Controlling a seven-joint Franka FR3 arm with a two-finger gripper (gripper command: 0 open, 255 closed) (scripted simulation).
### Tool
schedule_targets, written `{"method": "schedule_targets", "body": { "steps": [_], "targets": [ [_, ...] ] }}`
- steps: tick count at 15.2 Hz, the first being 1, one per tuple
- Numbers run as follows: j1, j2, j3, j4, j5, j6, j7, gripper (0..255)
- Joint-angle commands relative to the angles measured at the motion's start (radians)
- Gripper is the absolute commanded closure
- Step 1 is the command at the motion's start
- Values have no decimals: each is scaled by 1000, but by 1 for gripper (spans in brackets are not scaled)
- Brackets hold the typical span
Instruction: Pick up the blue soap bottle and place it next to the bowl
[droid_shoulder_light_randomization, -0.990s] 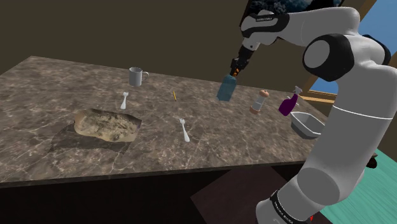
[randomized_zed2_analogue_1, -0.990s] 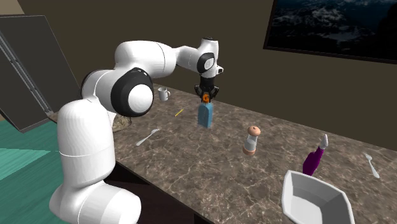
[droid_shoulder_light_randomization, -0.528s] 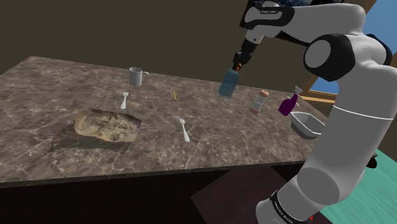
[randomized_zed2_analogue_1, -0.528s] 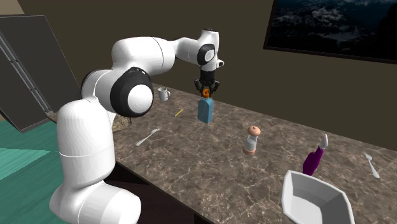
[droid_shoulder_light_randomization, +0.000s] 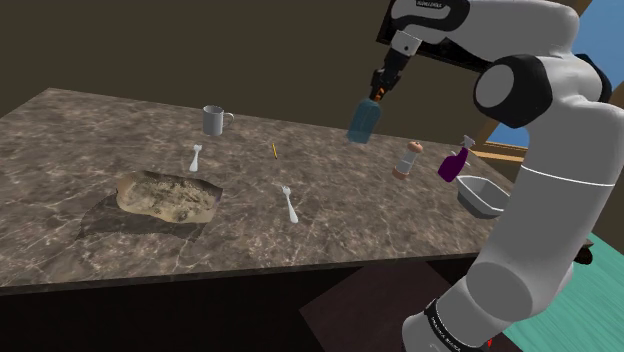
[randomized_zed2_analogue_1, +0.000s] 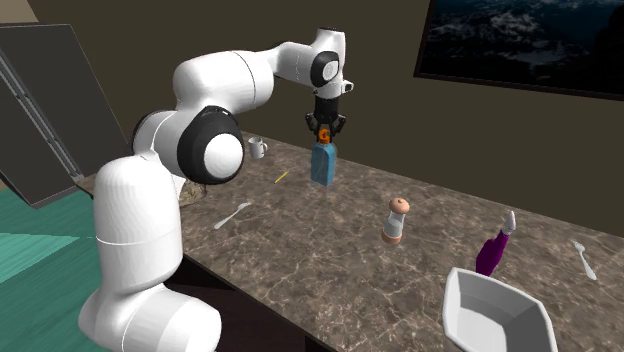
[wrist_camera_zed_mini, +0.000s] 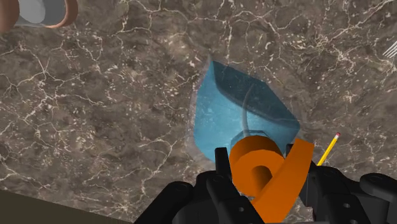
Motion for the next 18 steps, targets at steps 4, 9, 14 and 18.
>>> {"method": "schedule_targets", "body": {
  "steps": [4,9,14,18],
  "targets": [
    [-9,-56,-12,-24,-14,-32,-20,255],
    [-25,-204,-42,-177,-57,-24,-77,255],
    [-53,-329,-73,-282,-101,-40,-137,255],
    [-80,-413,-101,-338,-134,-65,-189,255]
  ]
}}
